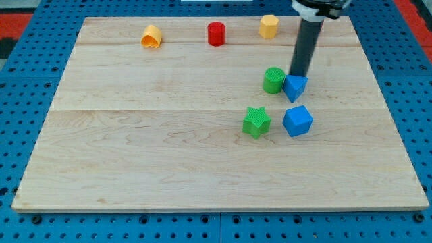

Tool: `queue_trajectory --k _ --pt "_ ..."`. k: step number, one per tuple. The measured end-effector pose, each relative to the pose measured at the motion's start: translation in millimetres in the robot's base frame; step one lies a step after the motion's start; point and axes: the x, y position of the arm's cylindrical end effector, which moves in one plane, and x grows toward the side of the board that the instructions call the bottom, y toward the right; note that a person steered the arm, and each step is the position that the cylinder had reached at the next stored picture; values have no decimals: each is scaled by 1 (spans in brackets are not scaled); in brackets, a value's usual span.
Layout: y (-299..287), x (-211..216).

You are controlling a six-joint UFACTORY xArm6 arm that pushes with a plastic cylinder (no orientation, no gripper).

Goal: Move the blue triangle to the left of the green star

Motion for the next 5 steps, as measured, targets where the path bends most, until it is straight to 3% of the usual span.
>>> queue_trajectory --k 1,3,5 --pt "56 4" --pt "-44 29" --pt "-147 10"
